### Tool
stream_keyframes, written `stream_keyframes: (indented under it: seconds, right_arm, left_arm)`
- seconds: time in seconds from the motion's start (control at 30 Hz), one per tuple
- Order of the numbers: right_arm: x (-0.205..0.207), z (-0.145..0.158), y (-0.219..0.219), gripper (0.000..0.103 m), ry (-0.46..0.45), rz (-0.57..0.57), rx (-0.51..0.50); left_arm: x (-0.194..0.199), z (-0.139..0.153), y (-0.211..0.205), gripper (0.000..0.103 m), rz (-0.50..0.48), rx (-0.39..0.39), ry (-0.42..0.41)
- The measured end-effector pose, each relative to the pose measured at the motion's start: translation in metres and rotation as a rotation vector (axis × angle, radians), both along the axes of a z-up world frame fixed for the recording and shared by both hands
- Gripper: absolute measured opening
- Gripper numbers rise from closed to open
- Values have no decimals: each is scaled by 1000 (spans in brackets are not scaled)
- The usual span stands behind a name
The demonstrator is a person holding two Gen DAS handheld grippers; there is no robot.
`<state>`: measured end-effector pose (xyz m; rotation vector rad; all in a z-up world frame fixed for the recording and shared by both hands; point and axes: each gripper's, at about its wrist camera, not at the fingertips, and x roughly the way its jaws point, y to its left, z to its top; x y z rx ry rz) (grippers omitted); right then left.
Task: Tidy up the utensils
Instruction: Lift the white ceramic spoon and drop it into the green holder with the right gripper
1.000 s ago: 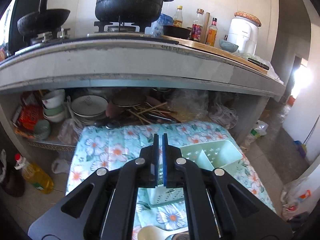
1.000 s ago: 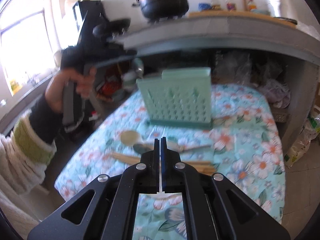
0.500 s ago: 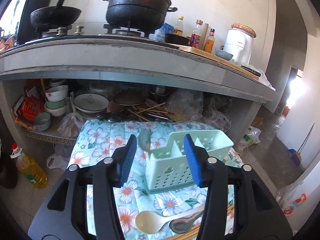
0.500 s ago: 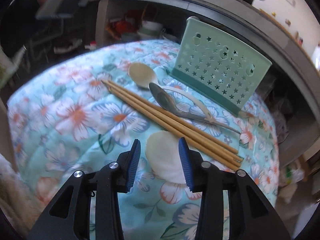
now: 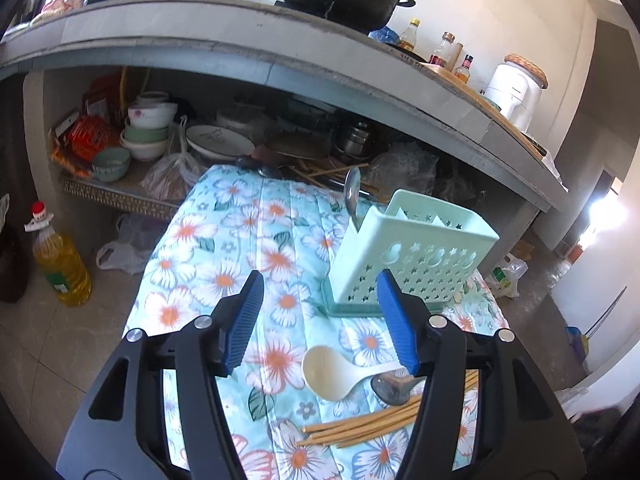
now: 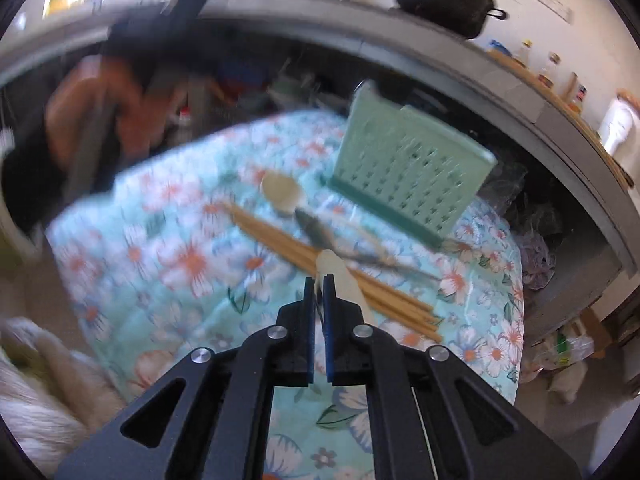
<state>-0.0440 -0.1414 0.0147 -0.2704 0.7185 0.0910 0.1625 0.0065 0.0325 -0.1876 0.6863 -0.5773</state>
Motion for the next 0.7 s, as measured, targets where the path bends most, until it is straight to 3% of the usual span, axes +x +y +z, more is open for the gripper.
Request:
stream_keyframes:
  seconds: [0.17,0.4,0.57,0.7]
  right_arm:
    - [6,83,-58,2,-172,-68,259]
    - [45,162,-109,2,-420,-29,475]
    - [90,181,-135,2,-471,-32,570]
    - [125,173,-145,2,-463,-48,618]
  left_arm:
    - [-3,-16,6,58,14,-28,53]
    - [-3,-25,14,58,23,-58,86]
    - [-2,-26,16,58,30,-49,85]
    - [0,-28,18,58,39,-46,91]
